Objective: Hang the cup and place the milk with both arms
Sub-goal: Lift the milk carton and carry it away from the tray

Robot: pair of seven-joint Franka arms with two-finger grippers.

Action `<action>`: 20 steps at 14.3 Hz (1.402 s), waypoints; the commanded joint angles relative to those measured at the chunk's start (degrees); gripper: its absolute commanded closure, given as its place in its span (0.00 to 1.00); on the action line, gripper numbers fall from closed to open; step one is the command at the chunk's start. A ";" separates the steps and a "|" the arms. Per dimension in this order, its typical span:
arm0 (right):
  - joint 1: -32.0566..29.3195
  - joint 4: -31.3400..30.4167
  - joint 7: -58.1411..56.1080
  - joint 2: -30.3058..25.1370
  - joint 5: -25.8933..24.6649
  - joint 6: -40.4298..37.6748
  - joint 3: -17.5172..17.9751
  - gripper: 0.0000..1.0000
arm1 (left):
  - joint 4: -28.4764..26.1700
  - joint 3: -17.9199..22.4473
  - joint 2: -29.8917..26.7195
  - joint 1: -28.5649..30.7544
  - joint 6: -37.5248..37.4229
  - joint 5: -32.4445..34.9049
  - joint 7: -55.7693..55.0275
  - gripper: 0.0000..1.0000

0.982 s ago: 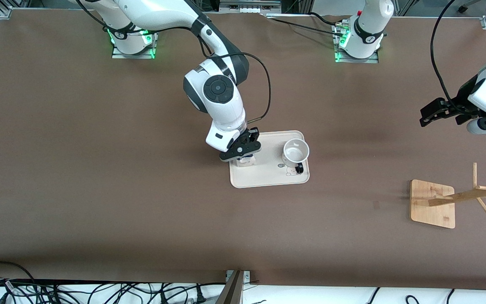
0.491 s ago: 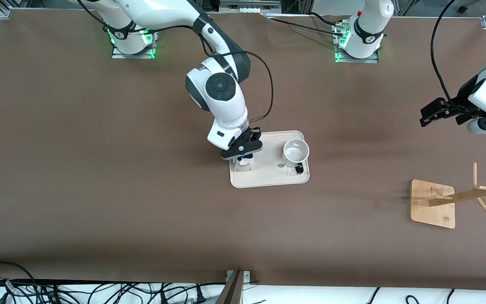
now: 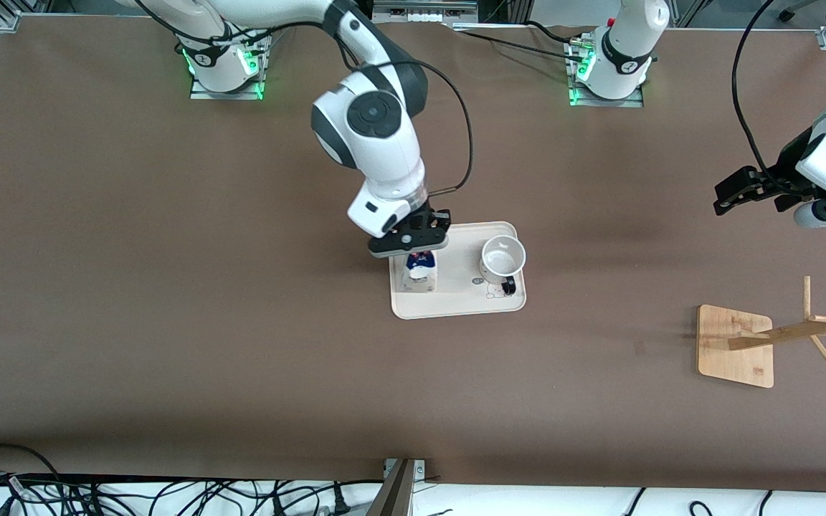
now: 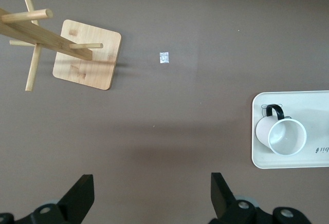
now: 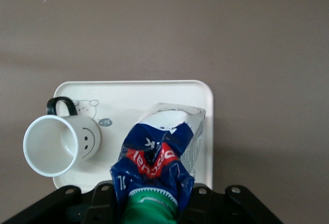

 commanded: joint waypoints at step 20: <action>-20.88 -2.44 -31.73 -11.43 11.02 -36.66 -18.23 0.94 | 1.90 -0.14 0.76 -0.31 -1.20 0.49 -0.71 0.00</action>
